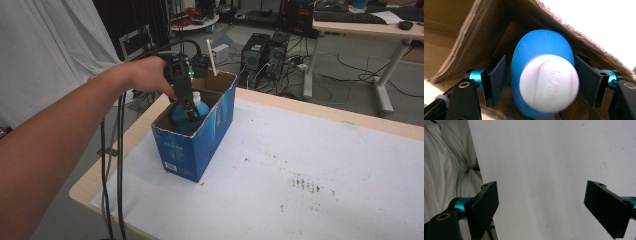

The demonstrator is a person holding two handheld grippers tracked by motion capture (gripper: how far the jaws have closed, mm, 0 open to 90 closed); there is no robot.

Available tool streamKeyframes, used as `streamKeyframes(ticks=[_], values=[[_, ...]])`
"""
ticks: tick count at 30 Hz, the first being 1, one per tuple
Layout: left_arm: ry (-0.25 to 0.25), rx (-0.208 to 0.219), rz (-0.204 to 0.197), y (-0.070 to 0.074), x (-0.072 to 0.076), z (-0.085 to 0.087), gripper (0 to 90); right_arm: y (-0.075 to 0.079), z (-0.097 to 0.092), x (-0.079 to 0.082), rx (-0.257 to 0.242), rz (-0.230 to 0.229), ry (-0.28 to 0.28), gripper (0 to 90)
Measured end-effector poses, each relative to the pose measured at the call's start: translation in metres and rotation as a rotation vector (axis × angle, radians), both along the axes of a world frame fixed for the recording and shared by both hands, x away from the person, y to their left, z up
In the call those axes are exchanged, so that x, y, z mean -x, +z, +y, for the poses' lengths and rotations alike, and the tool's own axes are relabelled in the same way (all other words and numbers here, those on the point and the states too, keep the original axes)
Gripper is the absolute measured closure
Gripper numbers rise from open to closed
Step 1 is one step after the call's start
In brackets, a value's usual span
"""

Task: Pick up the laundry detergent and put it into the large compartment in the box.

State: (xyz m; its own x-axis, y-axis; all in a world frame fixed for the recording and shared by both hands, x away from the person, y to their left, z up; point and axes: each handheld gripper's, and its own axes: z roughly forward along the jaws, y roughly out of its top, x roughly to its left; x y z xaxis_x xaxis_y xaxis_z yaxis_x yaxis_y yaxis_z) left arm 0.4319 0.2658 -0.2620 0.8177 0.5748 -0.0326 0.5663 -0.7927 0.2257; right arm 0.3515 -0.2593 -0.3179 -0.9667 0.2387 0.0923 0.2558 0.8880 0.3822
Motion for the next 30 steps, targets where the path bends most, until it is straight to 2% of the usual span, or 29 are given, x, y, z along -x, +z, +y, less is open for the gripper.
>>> streamKeyframes(ticks=[9, 18, 20, 27, 30], values=[[0.012, 0.022, -0.031, 0.023, 0.005, 0.001, 29.5, 0.002, -0.001, 0.001, -0.004, -0.009, 0.000, 11.7], [0.006, 0.016, -0.058, 0.047, 0.011, -0.011, 29.3, 0.005, -0.002, 0.004, -0.007, -0.015, -0.002, 11.7], [0.013, 0.014, -0.058, 0.052, 0.012, -0.015, 21.9, 0.006, -0.003, 0.005, -0.008, -0.017, -0.003, 11.7], [-0.026, 0.030, -0.091, 0.071, 0.017, -0.032, 21.8, 0.008, -0.004, 0.007, -0.010, -0.024, -0.005, 11.7], [-0.053, 0.037, -0.088, 0.075, 0.018, -0.043, 21.8, 0.008, -0.004, 0.007, -0.014, -0.026, -0.005, 11.7]])
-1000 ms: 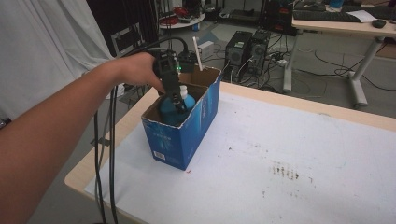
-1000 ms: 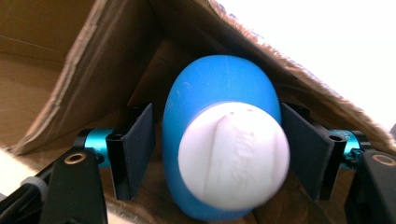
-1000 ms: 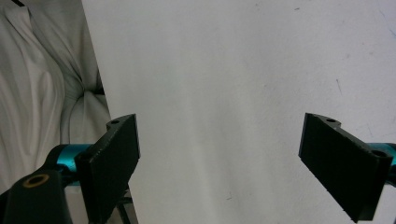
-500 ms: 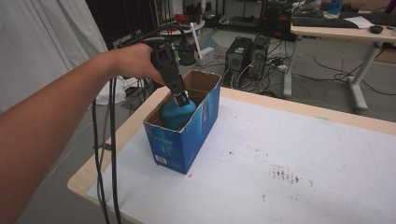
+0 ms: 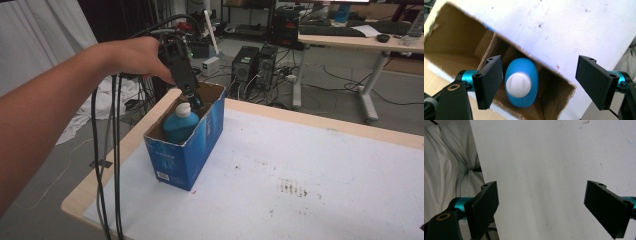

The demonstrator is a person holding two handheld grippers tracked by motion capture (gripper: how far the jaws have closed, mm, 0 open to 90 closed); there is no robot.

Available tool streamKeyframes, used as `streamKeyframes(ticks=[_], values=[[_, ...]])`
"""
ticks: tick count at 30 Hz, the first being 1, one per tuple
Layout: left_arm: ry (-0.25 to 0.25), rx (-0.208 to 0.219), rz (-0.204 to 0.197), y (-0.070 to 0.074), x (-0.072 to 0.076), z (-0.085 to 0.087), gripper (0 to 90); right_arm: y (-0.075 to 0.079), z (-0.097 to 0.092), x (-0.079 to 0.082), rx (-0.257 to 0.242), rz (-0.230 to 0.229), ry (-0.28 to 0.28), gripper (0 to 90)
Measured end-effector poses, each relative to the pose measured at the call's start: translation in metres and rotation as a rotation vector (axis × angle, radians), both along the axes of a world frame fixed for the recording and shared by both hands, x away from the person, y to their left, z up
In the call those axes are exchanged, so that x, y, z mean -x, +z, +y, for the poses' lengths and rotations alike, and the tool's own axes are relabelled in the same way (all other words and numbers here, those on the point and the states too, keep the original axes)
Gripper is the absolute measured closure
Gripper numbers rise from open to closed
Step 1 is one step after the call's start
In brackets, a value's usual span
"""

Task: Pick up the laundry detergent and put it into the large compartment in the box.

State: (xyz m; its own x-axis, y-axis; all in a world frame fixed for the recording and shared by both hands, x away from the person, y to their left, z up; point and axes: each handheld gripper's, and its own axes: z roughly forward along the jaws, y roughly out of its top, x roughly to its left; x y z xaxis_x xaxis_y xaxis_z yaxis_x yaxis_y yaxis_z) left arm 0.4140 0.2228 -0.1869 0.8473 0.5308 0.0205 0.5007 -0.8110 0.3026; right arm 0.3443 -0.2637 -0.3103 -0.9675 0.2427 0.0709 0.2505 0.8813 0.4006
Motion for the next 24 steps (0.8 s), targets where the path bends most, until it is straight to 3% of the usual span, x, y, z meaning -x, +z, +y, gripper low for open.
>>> streamKeyframes(ticks=[3, 6, 10, 18, 20, 22, 24], values=[[0.006, -0.011, -0.013, 0.003, 0.000, -0.012, 21.9, 0.000, 0.000, 0.000, -0.002, 0.000, 0.000, 11.7], [-0.039, -0.019, -0.015, 0.004, 0.001, -0.026, 21.9, 0.001, -0.001, 0.000, -0.006, 0.000, -0.008, 11.7], [-0.063, -0.029, -0.014, 0.004, -0.002, -0.043, 21.8, 0.000, -0.003, 0.000, -0.014, 0.001, -0.014, 11.7], [-0.106, 0.023, -0.003, 0.000, -0.011, -0.074, 21.8, 0.000, -0.003, 0.000, -0.030, -0.004, -0.023, 11.7], [-0.106, 0.019, -0.003, -0.002, -0.014, -0.081, 13.5, 0.001, -0.003, 0.001, -0.034, -0.007, -0.022, 11.7], [-0.105, 0.017, -0.006, -0.005, -0.016, -0.087, 12.4, 0.001, -0.004, 0.001, -0.033, -0.008, -0.027, 11.7], [-0.094, 0.005, -0.009, -0.008, -0.018, -0.093, 1.6, 0.000, -0.005, 0.001, -0.036, -0.008, -0.026, 11.7]])
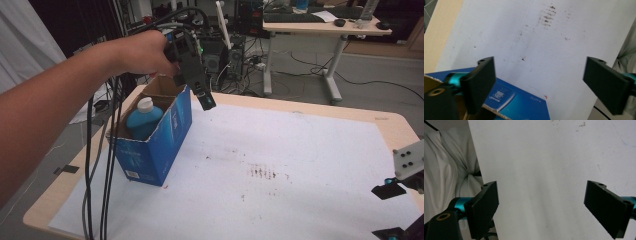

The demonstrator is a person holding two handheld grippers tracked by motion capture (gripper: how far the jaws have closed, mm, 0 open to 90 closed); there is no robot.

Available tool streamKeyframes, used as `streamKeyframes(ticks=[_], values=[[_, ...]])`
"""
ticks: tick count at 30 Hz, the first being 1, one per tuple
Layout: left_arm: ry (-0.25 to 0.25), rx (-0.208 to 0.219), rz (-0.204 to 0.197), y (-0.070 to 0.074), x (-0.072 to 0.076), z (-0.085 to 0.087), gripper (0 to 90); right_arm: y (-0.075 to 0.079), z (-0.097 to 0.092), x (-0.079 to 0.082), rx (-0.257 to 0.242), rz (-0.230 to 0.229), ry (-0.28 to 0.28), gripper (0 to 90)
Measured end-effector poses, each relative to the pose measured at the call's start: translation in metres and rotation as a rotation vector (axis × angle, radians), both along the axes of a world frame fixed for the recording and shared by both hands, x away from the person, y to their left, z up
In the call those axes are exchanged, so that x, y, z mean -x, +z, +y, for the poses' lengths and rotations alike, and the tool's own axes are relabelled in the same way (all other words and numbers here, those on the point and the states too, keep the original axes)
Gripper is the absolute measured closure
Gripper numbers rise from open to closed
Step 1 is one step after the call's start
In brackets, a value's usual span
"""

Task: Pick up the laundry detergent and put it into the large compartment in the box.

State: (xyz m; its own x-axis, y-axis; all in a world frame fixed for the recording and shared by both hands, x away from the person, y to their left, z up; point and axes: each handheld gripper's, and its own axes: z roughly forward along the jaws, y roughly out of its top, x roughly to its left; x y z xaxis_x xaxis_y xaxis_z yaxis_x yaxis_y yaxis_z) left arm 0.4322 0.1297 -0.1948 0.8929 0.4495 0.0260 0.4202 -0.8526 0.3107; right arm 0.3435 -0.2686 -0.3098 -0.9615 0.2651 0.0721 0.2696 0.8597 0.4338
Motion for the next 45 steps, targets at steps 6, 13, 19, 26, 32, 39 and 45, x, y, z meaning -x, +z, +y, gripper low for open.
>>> streamKeyframes(ticks=[6, 13, 19, 26, 32, 39, 45], values=[[-0.033, 0.008, -0.010, -0.005, -0.004, -0.014, 1.6, 0.001, -0.003, 0.000, -0.011, -0.003, -0.008, 11.7], [-0.049, 0.017, -0.046, -0.008, -0.007, -0.031, 1.7, 0.001, -0.004, 0.000, -0.013, -0.002, -0.018, 11.7], [-0.084, 0.019, -0.032, -0.013, -0.007, -0.046, 1.7, 0.000, -0.002, 0.001, -0.007, 0.003, -0.014, 11.7], [-0.145, 0.007, -0.014, -0.022, -0.008, -0.070, 1.7, 0.000, -0.002, 0.000, -0.008, 0.001, -0.014, 11.7], [-0.169, -0.009, 0.005, -0.032, -0.011, -0.086, 1.7, -0.001, -0.003, -0.001, -0.008, 0.004, -0.016, 11.7], [-0.189, 0.003, 0.023, -0.046, -0.011, -0.099, 1.7, -0.001, 0.000, -0.002, -0.007, 0.005, -0.009, 11.7], [-0.208, 0.005, 0.041, -0.058, -0.011, -0.107, 1.7, -0.002, 0.002, -0.002, -0.007, 0.005, -0.011, 11.7]])
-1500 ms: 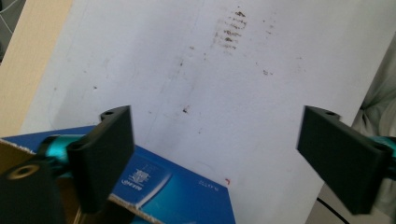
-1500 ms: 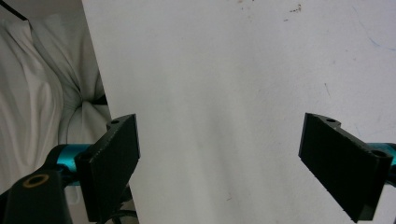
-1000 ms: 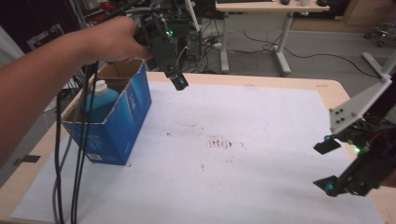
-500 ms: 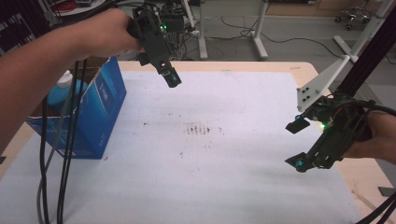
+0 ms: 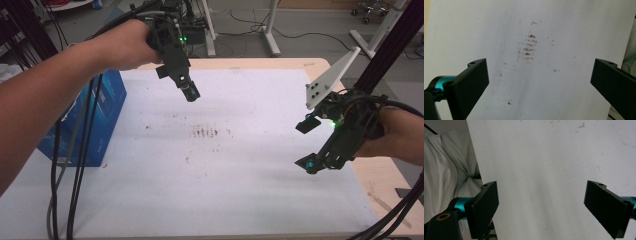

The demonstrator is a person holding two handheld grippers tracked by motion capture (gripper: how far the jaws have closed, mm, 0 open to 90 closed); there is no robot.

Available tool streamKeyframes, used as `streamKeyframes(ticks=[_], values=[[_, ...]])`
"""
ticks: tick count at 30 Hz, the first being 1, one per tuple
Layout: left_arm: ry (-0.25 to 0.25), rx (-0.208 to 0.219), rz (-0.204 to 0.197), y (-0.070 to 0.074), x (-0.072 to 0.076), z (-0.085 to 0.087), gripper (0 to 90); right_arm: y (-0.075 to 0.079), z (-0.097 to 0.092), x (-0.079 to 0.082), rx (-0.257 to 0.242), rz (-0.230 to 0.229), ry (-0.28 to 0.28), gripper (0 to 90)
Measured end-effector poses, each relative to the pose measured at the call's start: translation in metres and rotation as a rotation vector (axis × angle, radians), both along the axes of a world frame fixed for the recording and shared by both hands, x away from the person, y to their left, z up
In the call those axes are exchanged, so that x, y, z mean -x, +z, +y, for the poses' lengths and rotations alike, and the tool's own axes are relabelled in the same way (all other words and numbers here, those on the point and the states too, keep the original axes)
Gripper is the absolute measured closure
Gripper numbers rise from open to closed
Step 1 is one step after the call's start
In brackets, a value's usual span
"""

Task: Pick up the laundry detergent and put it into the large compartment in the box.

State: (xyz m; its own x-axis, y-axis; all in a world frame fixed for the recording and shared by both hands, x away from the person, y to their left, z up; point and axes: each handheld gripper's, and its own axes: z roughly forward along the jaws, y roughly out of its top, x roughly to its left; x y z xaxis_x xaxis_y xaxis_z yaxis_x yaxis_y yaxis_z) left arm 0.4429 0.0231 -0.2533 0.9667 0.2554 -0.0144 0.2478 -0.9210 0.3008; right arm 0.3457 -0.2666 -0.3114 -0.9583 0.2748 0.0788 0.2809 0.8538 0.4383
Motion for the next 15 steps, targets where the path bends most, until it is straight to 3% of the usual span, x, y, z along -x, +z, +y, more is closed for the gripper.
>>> streamKeyframes(ticks=[15], values=[[-0.049, 0.003, 0.043, -0.031, 0.000, -0.016, 1.7, -0.004, 0.002, -0.001, -0.002, 0.006, 0.001, 11.7]])
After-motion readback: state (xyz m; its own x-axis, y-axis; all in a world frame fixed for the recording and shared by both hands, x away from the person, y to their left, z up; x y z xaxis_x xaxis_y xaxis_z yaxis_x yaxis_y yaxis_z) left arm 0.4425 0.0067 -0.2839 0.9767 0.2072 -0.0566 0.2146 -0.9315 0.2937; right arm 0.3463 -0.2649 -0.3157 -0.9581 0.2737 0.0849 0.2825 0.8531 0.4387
